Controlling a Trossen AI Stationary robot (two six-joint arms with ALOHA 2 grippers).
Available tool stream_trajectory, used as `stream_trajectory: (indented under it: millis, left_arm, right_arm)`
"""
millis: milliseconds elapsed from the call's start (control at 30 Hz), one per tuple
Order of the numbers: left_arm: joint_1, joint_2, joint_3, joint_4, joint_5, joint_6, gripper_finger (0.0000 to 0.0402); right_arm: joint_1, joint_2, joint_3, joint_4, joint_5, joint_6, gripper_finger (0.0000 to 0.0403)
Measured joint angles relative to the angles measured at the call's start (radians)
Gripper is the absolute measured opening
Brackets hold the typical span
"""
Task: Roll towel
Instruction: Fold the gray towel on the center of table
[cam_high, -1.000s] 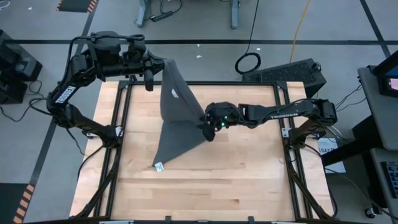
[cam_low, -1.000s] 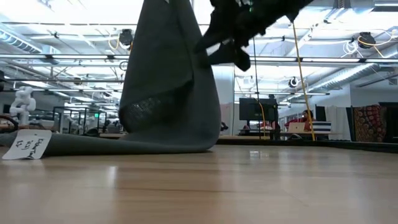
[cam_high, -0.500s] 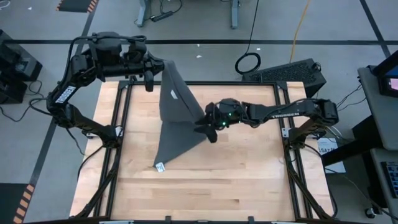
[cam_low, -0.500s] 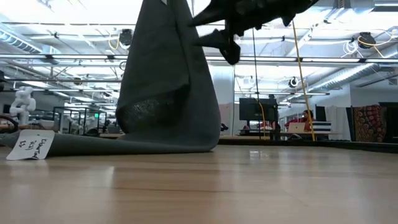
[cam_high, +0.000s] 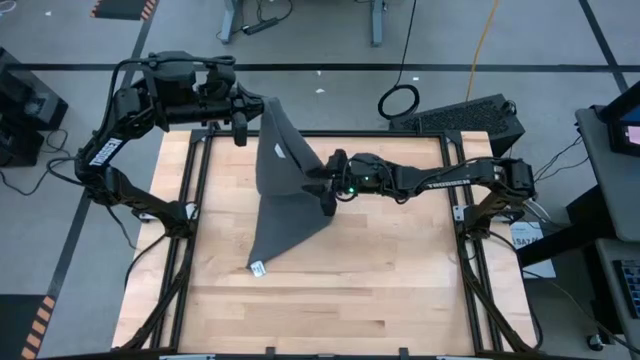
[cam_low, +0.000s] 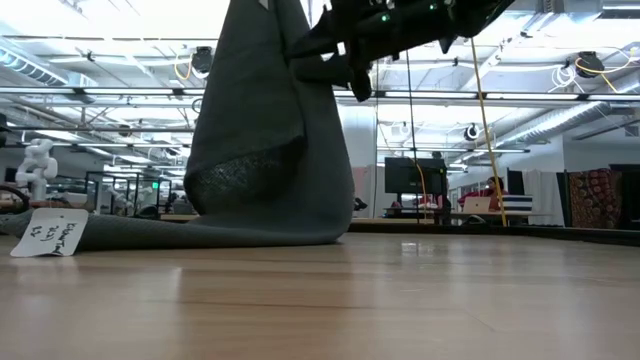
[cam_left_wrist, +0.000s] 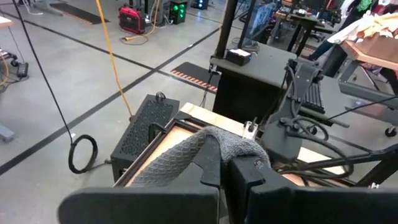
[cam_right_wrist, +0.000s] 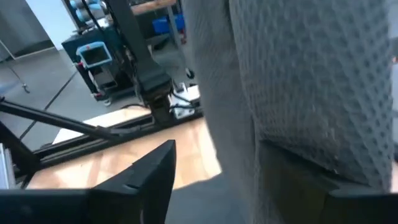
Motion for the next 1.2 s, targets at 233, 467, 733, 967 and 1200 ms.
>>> stream_trajectory:
  millis: [233, 467, 733, 967, 1200]
  left_arm:
    - [0.0, 0.011, 0.0, 0.0, 0.001, -0.008, 0.0001]
    - [0.0, 0.048, -0.001, 0.005, 0.039, -0.029, 0.0001]
    - [-0.002, 0.06, -0.001, 0.008, 0.047, -0.029, 0.0002]
    - [-0.002, 0.052, -0.001, 0.01, 0.047, -0.03, 0.0002]
    - [-0.002, 0.054, -0.001, 0.01, 0.047, -0.029, 0.0002]
  right_arm:
    - [-0.032, 0.025, 0.002, 0.055, -0.102, -0.042, 0.0247]
    - [-0.032, 0.061, 0.059, 0.112, -0.126, -0.071, 0.0232]
    - [-0.04, 0.053, 0.098, 0.002, -0.049, -0.098, 0.0235]
    - [-0.028, 0.044, 0.171, -0.092, 0.02, -0.154, 0.0235]
    - [-0.045, 0.111, 0.173, -0.044, -0.118, -0.13, 0.0235]
